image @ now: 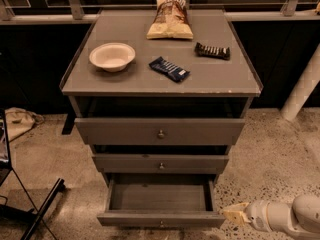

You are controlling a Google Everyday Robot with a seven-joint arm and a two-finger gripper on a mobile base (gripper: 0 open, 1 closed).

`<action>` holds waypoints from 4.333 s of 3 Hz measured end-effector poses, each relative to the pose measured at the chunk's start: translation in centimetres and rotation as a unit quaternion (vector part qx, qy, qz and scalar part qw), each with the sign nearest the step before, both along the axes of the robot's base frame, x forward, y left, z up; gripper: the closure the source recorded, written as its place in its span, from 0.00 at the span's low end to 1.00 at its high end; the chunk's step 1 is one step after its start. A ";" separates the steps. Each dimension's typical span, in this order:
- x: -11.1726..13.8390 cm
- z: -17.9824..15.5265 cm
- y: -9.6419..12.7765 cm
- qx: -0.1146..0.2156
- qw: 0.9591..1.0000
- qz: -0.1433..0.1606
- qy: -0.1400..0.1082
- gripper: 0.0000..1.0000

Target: Close bottom drawer

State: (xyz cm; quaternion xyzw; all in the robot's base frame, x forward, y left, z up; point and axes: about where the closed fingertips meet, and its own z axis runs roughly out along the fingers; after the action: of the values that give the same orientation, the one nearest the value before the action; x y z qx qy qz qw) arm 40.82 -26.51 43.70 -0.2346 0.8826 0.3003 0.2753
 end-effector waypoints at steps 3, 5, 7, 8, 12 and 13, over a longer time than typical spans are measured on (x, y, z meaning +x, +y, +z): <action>-0.2 -18.2 -4.4 0.085 0.990 -0.088 0.072 1.00; 1.3 -24.6 -3.0 0.134 0.979 -0.075 0.135 1.00; 4.4 -25.0 -1.9 0.136 0.980 -0.052 0.132 1.00; 6.1 -24.9 -1.5 0.135 0.982 -0.045 0.128 1.00; 11.3 -26.4 0.1 0.128 0.984 -0.030 0.119 1.00; 13.1 -27.3 0.1 0.123 0.985 -0.037 0.116 1.00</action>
Offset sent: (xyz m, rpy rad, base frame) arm -0.0040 -0.0612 -0.2231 0.1932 0.1568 -0.2246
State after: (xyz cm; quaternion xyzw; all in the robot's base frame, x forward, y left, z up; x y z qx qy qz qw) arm 53.90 -26.45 16.43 -0.1295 0.8732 0.4210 0.2085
